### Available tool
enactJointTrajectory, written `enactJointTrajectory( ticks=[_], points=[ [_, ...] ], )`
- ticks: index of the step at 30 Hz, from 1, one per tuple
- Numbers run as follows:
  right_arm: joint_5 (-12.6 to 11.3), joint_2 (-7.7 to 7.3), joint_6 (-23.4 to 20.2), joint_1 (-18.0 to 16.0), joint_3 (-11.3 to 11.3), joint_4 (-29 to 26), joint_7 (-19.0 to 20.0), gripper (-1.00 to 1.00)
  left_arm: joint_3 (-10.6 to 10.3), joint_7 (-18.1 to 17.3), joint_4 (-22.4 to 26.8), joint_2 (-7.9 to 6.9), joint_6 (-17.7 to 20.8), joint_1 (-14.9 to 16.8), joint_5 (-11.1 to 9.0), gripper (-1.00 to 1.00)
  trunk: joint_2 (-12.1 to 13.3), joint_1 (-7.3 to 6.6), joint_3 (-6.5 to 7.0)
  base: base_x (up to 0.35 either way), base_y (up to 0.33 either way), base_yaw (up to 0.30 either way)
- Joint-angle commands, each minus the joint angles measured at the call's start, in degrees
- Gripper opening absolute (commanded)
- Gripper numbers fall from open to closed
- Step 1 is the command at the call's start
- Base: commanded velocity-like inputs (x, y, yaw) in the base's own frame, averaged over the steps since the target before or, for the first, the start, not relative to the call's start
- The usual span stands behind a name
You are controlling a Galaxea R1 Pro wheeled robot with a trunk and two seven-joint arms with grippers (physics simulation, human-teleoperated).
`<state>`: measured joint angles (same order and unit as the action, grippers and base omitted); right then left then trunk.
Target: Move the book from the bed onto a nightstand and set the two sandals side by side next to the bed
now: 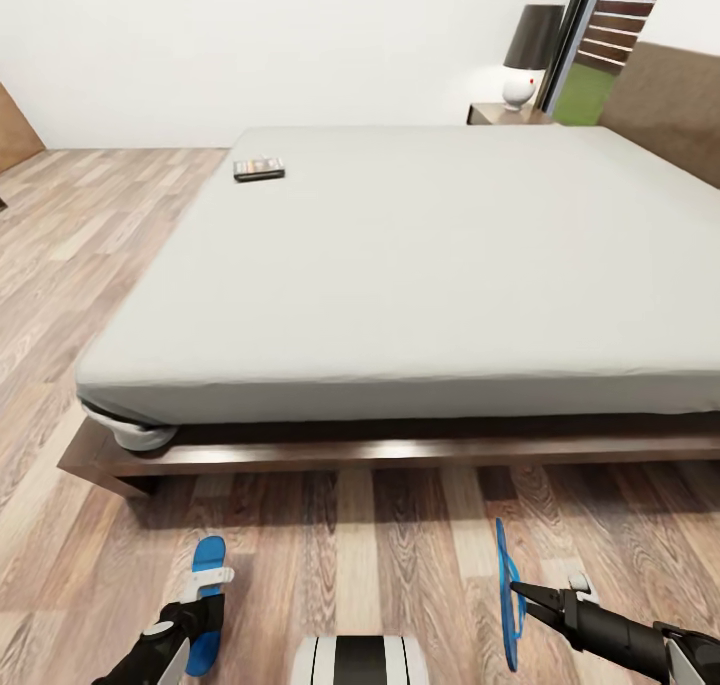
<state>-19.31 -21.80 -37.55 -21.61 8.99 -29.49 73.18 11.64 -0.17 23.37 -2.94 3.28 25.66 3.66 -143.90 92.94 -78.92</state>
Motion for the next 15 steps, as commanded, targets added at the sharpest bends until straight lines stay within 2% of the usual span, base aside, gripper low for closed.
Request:
enactJointTrajectory(
  ticks=[1,6,11,15],
  points=[
    [-0.2,-0.02,-0.5,0.0,0.1,0.0,0.1,-1.00,0.2,0.0,0.1,0.04,0.3,0.0,0.4,-1.00,0.0,0.02,-0.04,0.268,0.212,0.000],
    [-0.2,-0.03,-0.5,0.0,0.1,0.0,0.1,-1.00,0.2,-0.1,0.1,0.04,0.3,0.0,0.4,-1.00,0.0,0.02,-0.04,0.209,0.228,0.000],
    [-0.2,0.00,-0.5,0.0,0.1,0.0,0.1,-1.00,0.2,-0.1,0.1,0.04,0.3,0.0,0.4,-1.00,0.0,0.02,-0.04,0.031,0.244,0.000],
    [-0.2,-0.02,-0.5,0.0,0.1,0.0,0.1,-1.00,0.2,0.0,0.1,0.04,0.2,0.0,0.4,-1.00,0.0,0.02,-0.04,0.003,0.051,0.000]
  ],
)
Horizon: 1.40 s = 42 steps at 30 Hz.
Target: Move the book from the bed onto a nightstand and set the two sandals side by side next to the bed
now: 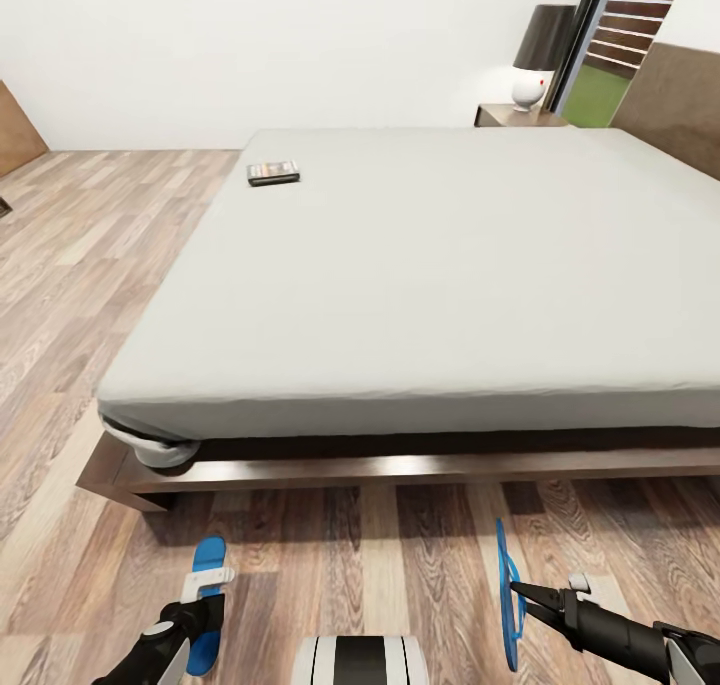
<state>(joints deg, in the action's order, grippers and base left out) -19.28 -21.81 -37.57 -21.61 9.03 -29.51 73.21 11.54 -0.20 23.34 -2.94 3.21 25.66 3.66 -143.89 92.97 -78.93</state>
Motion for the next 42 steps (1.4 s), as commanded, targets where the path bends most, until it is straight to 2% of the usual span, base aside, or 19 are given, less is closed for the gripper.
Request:
enactJointTrajectory(
  ticks=[1,6,31,33,39,42],
  points=[
    [-0.2,0.00,-0.5,0.0,0.0,0.0,0.1,-1.00,0.2,0.0,0.1,0.04,0.3,0.0,0.4,-1.00,0.0,-0.01,-0.04,0.001,0.012,0.000],
    [-0.2,0.01,-0.5,0.0,0.0,0.0,0.1,-1.00,0.3,0.0,0.1,0.04,0.3,0.0,0.4,-1.00,0.0,-0.01,-0.04,0.000,0.003,0.000],
    [-0.2,-0.01,-0.5,0.0,0.0,0.0,0.1,-1.00,0.3,0.0,0.1,0.04,0.3,0.0,0.4,-1.00,-0.3,0.63,-5.57,0.000,0.000,0.000],
    [-0.2,0.01,-0.5,0.0,0.0,0.0,0.1,-1.00,0.2,0.0,0.1,0.04,0.2,0.0,0.4,-1.00,-0.3,0.63,-5.57,0.000,0.000,0.000],
    [-0.2,-0.01,-0.5,0.0,0.0,0.0,0.1,-1.00,0.2,0.2,0.0,-0.47,-7.5,-0.2,0.5,-1.00,-0.3,0.63,-5.57,0.000,0.000,0.000],
    [-0.2,0.01,-0.5,0.0,0.0,0.0,0.1,-1.00,0.2,0.3,0.0,-0.55,-8.3,-0.3,0.5,-1.00,-0.3,0.63,-5.57,0.000,0.000,0.000]
  ],
)
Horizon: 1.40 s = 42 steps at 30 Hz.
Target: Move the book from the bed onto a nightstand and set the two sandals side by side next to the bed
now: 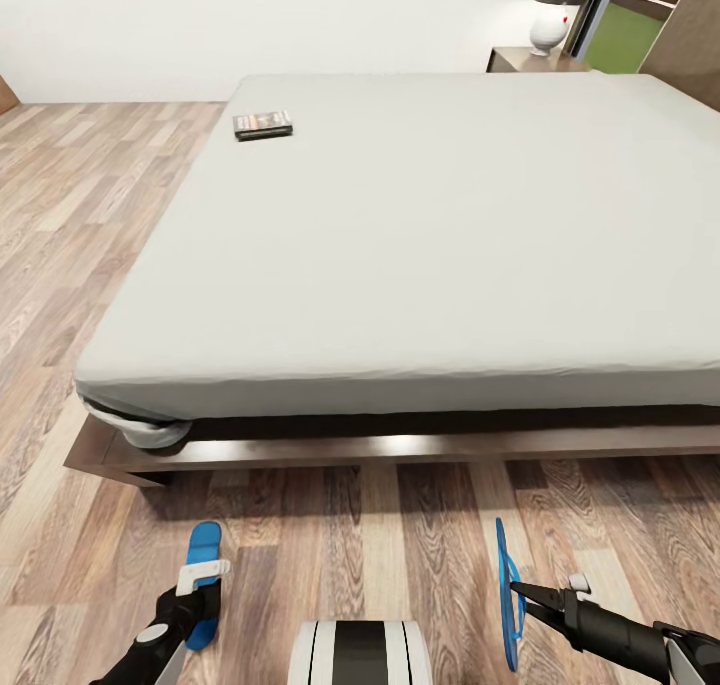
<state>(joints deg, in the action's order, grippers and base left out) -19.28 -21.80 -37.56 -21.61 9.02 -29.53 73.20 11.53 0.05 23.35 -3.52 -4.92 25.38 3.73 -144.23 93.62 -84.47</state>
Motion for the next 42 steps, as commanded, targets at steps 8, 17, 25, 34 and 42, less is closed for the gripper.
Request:
enactJointTrajectory(
  ticks=[8,17,25,34,42],
  points=[
    [-0.2,-0.03,-0.5,0.0,0.0,0.0,0.1,-1.00,0.2,0.0,-0.1,0.01,-0.4,0.0,0.4,-1.00,0.0,0.04,-0.47,0.000,0.000,0.000],
    [-0.2,-0.04,-0.5,0.0,0.0,0.0,0.1,-1.00,0.2,0.0,-0.1,0.05,-0.4,0.0,0.4,-1.00,-0.2,0.27,-2.47,0.000,0.000,0.000],
    [-0.2,-0.02,-0.5,0.0,0.0,0.0,0.1,-1.00,0.2,0.0,-0.1,0.05,-0.4,0.0,0.3,-1.00,-0.2,0.35,-3.13,0.000,0.000,0.000],
    [-0.2,-0.07,-0.4,0.0,0.0,0.0,0.2,-1.00,0.2,0.0,-0.1,0.02,-0.4,0.0,0.3,-1.00,-0.3,0.58,-5.13,0.000,0.000,0.000],
    [-0.2,-0.08,-0.3,0.0,0.0,0.0,0.2,-1.00,0.2,0.0,-0.1,0.05,-0.4,0.0,0.3,-1.00,-0.4,0.69,-6.01,0.000,0.000,0.000]
  ],
)
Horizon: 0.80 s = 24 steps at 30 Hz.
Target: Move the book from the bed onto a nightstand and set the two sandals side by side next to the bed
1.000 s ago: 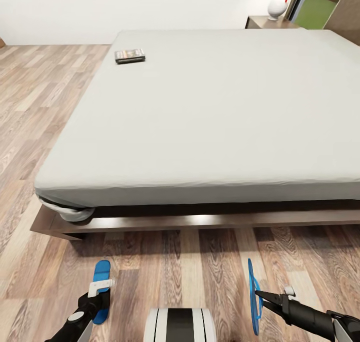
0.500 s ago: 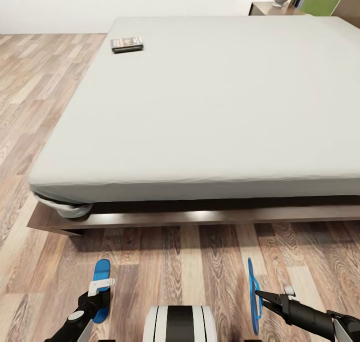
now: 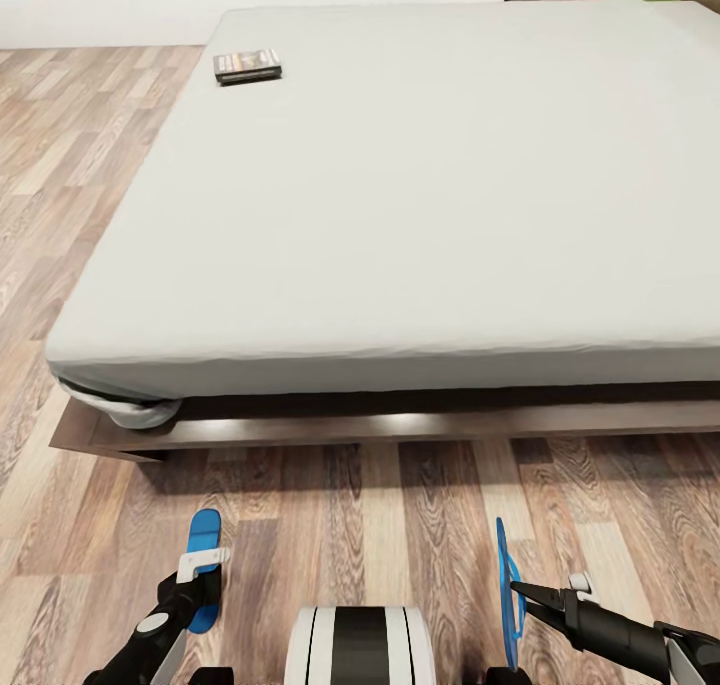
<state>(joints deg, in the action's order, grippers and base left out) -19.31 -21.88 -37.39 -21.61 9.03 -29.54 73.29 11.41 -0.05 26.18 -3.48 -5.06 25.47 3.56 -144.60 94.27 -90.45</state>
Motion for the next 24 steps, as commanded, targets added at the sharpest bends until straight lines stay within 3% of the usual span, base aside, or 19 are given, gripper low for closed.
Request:
enactJointTrajectory(
  ticks=[1,6,10,18,24],
  points=[
    [-0.2,-0.01,-0.5,0.0,0.0,0.0,0.1,-1.00,0.4,0.1,-2.9,0.02,-0.2,-0.1,0.5,-1.00,0.0,0.04,-0.03,0.000,0.000,0.000],
    [-0.2,-0.01,-0.5,0.0,0.0,0.0,0.1,-1.00,0.4,0.1,-2.9,0.03,-0.2,-0.1,0.5,-1.00,0.0,0.04,-0.03,0.000,0.000,0.000],
    [-0.2,-0.01,-0.5,0.0,0.0,0.0,0.1,-1.00,0.5,0.1,-2.9,0.04,-0.2,-0.1,0.5,-1.00,0.1,-0.07,0.85,0.000,0.000,0.000],
    [-0.2,-0.01,-0.5,0.0,0.0,0.0,0.1,-1.00,0.5,0.1,-2.9,0.04,-0.2,-0.1,0.5,-1.00,0.1,-0.07,0.85,0.000,0.000,0.000],
    [-0.2,-0.01,-0.5,0.0,0.0,0.0,0.1,-1.00,0.5,0.1,-2.9,0.05,-0.1,-0.1,0.5,-1.00,0.1,-0.22,2.18,0.000,0.000,0.000]
  ],
)
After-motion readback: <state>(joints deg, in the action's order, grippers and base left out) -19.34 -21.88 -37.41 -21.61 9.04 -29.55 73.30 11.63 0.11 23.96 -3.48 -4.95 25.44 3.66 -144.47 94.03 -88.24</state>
